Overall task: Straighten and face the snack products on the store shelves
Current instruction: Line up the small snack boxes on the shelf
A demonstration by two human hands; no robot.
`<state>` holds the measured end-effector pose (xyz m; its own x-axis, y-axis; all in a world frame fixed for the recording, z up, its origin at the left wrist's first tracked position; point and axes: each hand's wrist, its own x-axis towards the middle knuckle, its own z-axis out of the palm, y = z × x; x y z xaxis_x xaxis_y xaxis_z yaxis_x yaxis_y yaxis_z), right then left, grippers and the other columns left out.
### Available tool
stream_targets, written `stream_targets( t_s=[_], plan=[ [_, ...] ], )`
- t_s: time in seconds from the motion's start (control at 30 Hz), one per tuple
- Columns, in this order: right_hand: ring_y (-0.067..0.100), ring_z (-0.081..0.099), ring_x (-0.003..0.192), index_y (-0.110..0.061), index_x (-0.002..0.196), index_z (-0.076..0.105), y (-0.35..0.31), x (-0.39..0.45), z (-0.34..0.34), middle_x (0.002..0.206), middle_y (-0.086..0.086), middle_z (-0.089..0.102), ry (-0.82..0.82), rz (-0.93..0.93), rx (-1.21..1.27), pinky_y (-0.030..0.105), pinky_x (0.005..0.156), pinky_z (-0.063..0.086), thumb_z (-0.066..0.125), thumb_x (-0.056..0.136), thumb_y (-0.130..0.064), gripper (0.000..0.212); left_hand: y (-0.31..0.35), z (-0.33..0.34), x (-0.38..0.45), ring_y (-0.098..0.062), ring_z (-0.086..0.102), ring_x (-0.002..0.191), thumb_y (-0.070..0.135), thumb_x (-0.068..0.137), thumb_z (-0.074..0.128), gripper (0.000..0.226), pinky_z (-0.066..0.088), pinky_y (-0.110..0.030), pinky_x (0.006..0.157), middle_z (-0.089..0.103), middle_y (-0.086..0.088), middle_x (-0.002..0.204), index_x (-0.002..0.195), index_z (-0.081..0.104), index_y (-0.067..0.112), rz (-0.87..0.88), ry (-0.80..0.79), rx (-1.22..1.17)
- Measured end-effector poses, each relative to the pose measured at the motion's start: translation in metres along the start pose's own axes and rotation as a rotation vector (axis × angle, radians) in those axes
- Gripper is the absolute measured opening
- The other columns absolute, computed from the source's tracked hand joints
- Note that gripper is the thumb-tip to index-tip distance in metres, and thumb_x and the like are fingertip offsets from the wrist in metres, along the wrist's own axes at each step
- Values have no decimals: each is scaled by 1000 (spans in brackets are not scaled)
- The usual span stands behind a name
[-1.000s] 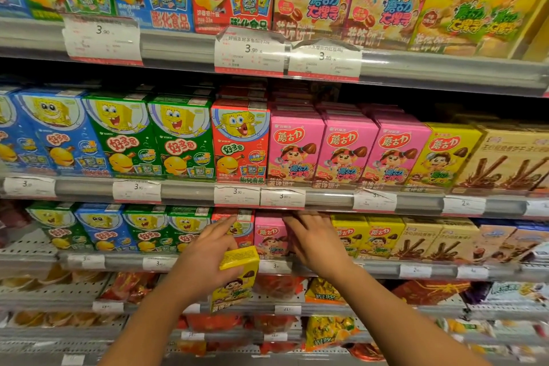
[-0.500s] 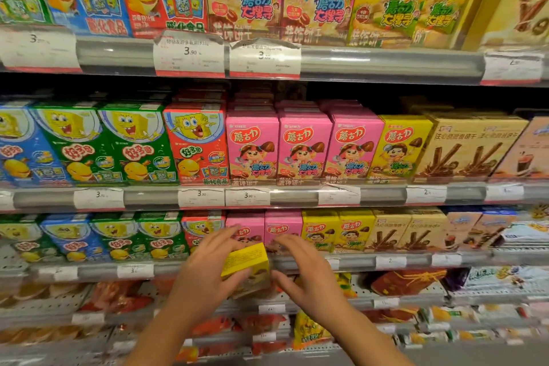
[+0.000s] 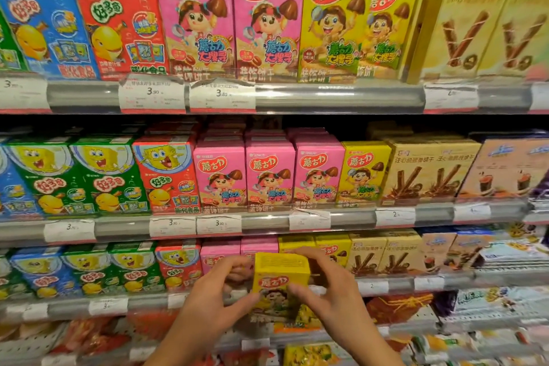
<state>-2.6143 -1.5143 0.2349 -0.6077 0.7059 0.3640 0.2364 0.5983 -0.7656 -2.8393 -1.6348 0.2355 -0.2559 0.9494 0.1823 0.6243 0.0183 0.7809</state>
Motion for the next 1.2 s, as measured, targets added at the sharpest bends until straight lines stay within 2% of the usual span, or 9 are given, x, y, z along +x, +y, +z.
stream_targets(
  t_s=[0.13,0.27,0.47,0.63,0.73,0.8,0.93,1.03,1.2],
  plan=[
    [1,57,121,-58,132,47,-4,-2,-17,129,-27,58,32,-37,-21,21,100,48,73,88,-49,52,19,7,10,12,57,104,46,82,80,36,47,-11,80,54,44,111,106,58,63,18,-18,39],
    [2,41,136,-45,139,48,-8,1,-32,145,-25,45,96,-223,-364,14,111,30,71,86,-51,58,31,17,20,8,55,104,67,73,70,39,43,-8,80,57,35,109,107,53,60,118,-22,134],
    [4,52,115,-34,136,52,-25,7,-68,128,-19,56,138,-355,-616,25,95,48,66,86,-47,54,70,19,39,19,48,105,72,75,64,45,39,-4,78,42,42,120,106,32,75,270,-12,230],
    [12,55,110,-29,123,56,-81,15,-120,118,-15,62,283,-468,-750,30,90,43,81,75,-34,54,120,1,70,10,56,97,67,76,69,41,47,-15,81,57,31,103,107,51,48,536,97,265],
    [12,56,112,-26,122,59,-120,18,-158,119,-13,66,419,-500,-814,33,90,45,91,69,-21,62,157,-22,90,7,52,110,69,88,58,38,42,-18,93,57,29,115,115,57,41,733,250,286],
    [17,58,110,-19,119,65,-145,19,-184,118,-6,68,524,-519,-842,37,88,45,92,67,-13,59,174,-38,102,-8,54,122,60,95,53,42,39,-30,104,60,16,128,121,62,28,830,399,330],
    [27,61,110,-7,122,68,-185,26,-231,120,-4,64,678,-601,-907,44,90,52,79,86,-15,38,177,-56,124,-31,46,138,43,91,52,55,31,-57,116,52,-6,146,136,58,13,709,614,591],
    [30,61,103,0,122,66,-207,38,-256,114,7,67,758,-649,-992,41,87,51,79,88,-15,39,169,-55,132,-33,36,147,41,90,45,62,19,-58,123,44,-8,153,145,49,12,619,572,749],
    [35,57,106,1,122,65,-226,66,-274,114,18,68,820,-695,-1123,45,87,46,75,90,-11,35,173,-54,133,-35,41,141,40,85,44,66,21,-58,121,49,-9,146,145,51,13,581,588,816]
  ],
)
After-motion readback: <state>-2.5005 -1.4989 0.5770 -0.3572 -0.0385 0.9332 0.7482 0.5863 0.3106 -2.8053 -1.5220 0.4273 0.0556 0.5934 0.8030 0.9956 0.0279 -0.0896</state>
